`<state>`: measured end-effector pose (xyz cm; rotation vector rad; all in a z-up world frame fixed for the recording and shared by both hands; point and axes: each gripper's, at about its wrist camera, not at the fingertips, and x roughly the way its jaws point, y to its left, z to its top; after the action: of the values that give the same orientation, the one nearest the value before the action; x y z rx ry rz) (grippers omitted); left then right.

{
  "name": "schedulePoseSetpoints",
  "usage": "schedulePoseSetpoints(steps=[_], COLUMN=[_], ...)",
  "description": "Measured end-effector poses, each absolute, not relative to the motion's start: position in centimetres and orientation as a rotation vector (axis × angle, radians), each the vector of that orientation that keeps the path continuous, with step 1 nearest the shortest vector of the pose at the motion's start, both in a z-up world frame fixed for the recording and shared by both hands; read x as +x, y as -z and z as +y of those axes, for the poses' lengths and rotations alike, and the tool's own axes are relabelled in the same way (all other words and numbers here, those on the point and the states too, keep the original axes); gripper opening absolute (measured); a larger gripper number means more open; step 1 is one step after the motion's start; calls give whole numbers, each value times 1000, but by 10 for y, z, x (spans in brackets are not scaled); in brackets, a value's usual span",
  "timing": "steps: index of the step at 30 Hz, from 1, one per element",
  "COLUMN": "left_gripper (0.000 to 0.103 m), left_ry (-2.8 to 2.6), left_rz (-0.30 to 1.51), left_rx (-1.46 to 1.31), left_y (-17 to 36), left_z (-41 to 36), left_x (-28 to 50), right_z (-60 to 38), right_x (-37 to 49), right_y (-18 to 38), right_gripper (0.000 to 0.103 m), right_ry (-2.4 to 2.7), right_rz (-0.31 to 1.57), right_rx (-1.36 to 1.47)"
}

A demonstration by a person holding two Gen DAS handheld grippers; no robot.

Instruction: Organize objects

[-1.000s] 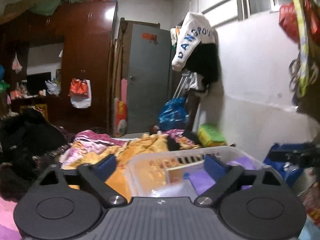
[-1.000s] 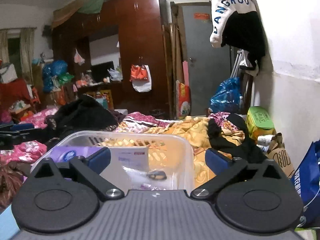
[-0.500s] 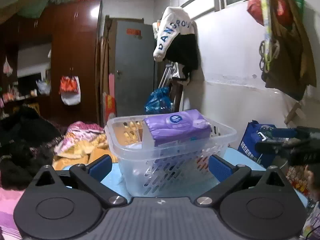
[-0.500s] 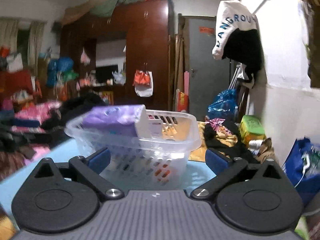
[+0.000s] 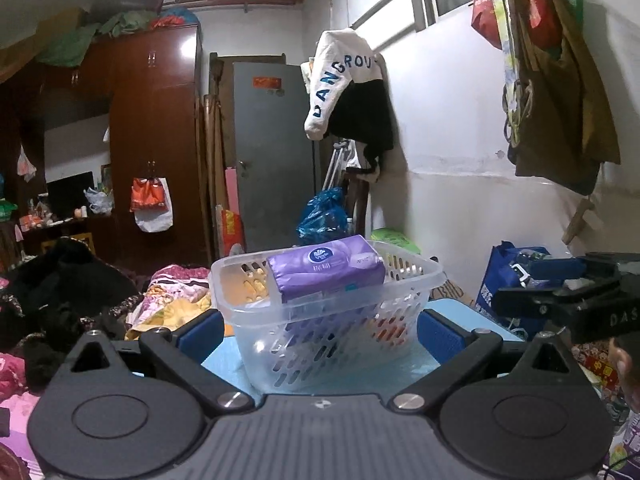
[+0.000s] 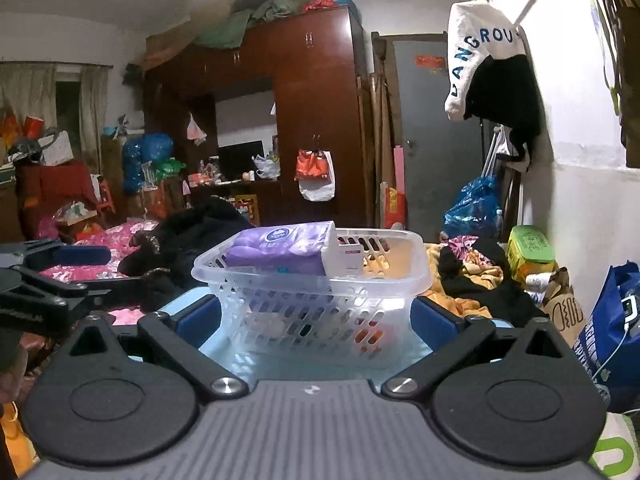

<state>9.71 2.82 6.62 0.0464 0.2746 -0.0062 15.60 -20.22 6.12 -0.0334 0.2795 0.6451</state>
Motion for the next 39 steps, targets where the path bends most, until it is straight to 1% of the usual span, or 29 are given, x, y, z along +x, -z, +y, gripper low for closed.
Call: schedulePoseSetpoints(steps=[11, 39], left_gripper=[103, 103], left_ry=[1, 9], left_rz=[264, 318], left_rx=[58, 39], left_y=[-66, -59], left_z=[18, 15], left_x=[99, 102], right_z=[-203, -207], right_x=[160, 162], right_y=[-52, -50], right_gripper=[103, 103], right_ry=[-635, -618], right_rz=[304, 304], right_rx=[-34, -30])
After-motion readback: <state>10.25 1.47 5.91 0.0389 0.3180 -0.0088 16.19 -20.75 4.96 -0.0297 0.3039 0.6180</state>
